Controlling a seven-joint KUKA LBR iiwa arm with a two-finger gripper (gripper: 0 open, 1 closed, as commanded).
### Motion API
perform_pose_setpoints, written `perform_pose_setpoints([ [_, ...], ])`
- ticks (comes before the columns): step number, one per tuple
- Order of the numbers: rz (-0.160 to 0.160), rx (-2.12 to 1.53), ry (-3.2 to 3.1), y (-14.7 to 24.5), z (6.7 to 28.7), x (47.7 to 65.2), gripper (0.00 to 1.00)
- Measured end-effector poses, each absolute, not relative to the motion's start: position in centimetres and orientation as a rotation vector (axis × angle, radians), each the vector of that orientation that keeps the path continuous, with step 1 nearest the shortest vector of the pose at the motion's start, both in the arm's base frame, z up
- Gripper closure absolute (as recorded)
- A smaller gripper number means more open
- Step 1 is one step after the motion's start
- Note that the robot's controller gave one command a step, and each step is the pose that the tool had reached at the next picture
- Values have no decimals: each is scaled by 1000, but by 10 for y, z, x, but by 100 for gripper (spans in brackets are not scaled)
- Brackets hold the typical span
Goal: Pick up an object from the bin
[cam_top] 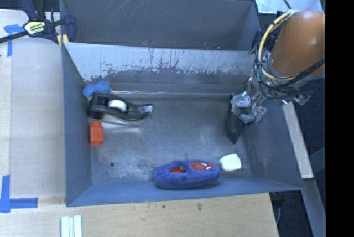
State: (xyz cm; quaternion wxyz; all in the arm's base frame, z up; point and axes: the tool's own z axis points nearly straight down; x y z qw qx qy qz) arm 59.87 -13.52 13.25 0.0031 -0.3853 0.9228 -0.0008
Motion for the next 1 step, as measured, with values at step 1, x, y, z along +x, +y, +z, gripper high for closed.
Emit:
perform_pose_setpoints([
  [1, -7, -1268, 2862, -92, 219, 597, 100],
])
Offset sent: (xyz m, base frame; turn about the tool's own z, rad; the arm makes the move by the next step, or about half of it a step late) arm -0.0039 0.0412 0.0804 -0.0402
